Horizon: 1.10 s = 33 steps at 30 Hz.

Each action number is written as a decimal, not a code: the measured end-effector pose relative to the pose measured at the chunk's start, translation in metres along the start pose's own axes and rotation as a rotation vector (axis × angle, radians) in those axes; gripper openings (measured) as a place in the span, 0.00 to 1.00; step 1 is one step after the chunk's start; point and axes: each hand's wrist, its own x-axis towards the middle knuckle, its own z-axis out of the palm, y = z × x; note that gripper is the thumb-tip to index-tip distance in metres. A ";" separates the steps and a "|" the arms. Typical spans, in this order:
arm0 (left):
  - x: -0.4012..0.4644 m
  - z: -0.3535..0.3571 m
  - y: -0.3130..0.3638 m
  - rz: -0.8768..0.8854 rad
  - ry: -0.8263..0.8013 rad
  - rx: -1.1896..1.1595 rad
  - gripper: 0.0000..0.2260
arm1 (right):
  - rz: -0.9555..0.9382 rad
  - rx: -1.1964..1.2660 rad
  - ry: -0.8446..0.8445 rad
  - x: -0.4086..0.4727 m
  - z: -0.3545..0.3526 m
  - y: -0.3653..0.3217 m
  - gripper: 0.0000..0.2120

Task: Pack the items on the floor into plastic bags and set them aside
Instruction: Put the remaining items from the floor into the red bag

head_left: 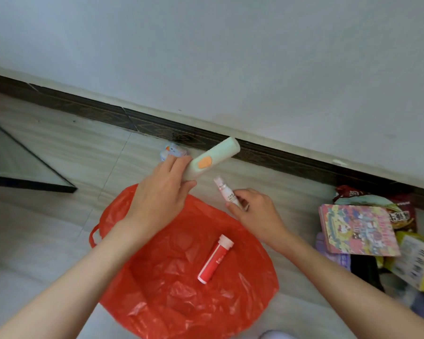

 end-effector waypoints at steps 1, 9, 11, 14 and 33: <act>-0.011 -0.003 0.000 -0.036 -0.056 0.007 0.18 | -0.005 0.006 -0.045 -0.006 0.002 -0.006 0.10; -0.098 -0.002 -0.007 -0.253 -0.414 0.304 0.15 | -0.211 -0.446 -0.480 -0.061 0.029 -0.014 0.14; -0.109 0.005 -0.008 -0.292 -0.458 0.329 0.14 | -0.219 -0.456 -0.542 -0.069 0.032 -0.014 0.14; -0.115 0.018 -0.008 -0.291 -0.491 0.381 0.13 | -0.240 -0.431 -0.589 -0.073 0.037 -0.012 0.14; 0.041 0.066 -0.062 -0.288 -0.164 0.084 0.25 | 0.050 -0.481 -0.131 0.006 0.015 0.057 0.27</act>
